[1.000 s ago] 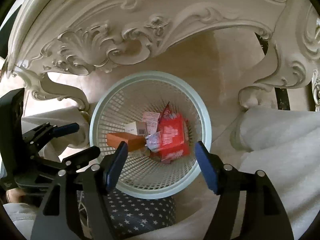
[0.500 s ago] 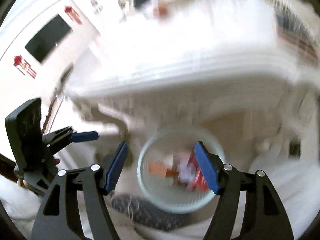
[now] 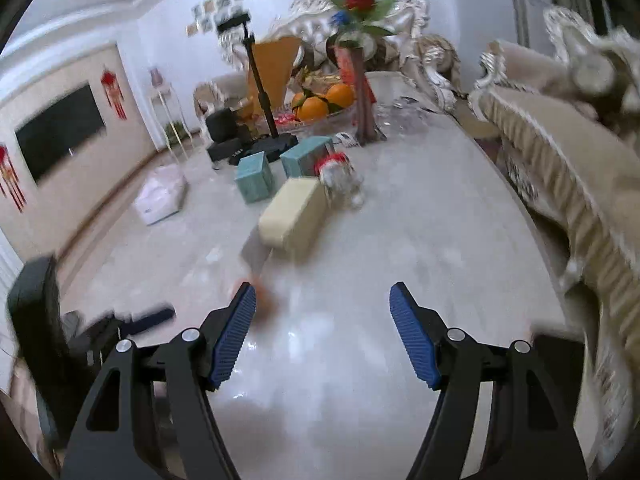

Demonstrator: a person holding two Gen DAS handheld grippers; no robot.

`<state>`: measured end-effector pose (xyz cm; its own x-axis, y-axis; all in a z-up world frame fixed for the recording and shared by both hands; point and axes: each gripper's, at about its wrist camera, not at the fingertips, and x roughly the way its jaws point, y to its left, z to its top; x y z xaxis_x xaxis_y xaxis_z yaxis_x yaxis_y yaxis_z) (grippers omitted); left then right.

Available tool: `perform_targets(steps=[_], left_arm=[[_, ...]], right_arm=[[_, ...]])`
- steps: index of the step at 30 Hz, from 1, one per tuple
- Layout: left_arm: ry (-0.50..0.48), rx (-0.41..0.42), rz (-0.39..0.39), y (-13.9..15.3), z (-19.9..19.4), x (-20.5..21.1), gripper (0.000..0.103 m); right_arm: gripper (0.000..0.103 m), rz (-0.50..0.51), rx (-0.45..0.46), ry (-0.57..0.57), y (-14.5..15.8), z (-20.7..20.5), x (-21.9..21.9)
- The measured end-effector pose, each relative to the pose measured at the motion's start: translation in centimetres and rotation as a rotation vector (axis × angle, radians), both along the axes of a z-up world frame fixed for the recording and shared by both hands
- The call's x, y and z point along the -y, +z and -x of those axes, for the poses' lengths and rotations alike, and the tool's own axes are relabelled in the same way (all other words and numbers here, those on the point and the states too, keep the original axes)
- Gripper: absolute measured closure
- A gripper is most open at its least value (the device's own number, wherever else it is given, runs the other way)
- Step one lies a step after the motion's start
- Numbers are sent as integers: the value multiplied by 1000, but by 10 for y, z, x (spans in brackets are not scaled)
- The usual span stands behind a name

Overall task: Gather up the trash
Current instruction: 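Reach both tools back toward the items on the table, then grasp bagged orange with left tool while right tool grasps cream box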

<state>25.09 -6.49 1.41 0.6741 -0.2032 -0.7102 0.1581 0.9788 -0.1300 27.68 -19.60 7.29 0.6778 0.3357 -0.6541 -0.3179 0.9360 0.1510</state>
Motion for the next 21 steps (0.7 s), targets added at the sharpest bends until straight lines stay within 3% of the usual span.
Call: perform_targets(steps=[6,10,15,18,21], left_arm=[[35,-66,104,-19,-16,-15,18],[90,-81,64,-22,-22,-29,18],[48,-95,91,-23,-34,-29,18],[23,-100,39,-23,-43,-17,18],[20,-101,-10,-25,-52,-11,18]], right_arm=[[37,109,-119,17,-10,-66,-66],[37,191,-181,15,-30,-88,-92],[37,253,-196,-41,-43,-104,-81],[37,155,-235,5,-51,-114,-65],[37,180,-180,41,-52,-113,-57]])
